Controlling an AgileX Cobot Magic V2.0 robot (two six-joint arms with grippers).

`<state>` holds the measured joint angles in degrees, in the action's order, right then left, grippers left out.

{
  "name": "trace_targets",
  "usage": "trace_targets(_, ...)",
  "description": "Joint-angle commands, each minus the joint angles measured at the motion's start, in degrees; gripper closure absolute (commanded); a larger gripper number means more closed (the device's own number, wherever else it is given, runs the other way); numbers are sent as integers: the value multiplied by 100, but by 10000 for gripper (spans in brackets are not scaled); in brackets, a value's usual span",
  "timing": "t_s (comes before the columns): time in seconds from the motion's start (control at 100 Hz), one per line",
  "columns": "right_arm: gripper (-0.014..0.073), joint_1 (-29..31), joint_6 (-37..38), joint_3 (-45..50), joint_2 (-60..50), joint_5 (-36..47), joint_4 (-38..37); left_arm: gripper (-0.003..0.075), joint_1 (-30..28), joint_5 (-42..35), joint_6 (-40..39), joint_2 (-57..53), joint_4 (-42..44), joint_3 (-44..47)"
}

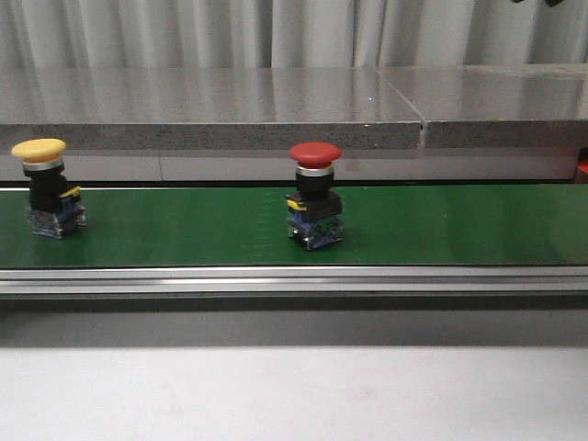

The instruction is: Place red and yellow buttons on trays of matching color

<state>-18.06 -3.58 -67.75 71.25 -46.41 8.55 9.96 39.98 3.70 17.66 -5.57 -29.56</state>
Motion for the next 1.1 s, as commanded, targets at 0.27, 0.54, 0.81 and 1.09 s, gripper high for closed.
trace_targets(0.27,-41,-446,-378,-1541,1259,-985,70,741,42,-420,-60,53,-50,-143)
trace_targets(0.54,-41,-733,-793,-2120,2102,-1632,70,741,42,-420,-60,53,-50,-143)
trace_targets(0.81,-39,-743,-823,-2137,2667,-1605,75,741,42,-420,-60,53,-50,-143)
trace_targets(1.09,224,-743,-835,-2137,2938,-1417,75,741,42,-420,-60,53,-50,-143)
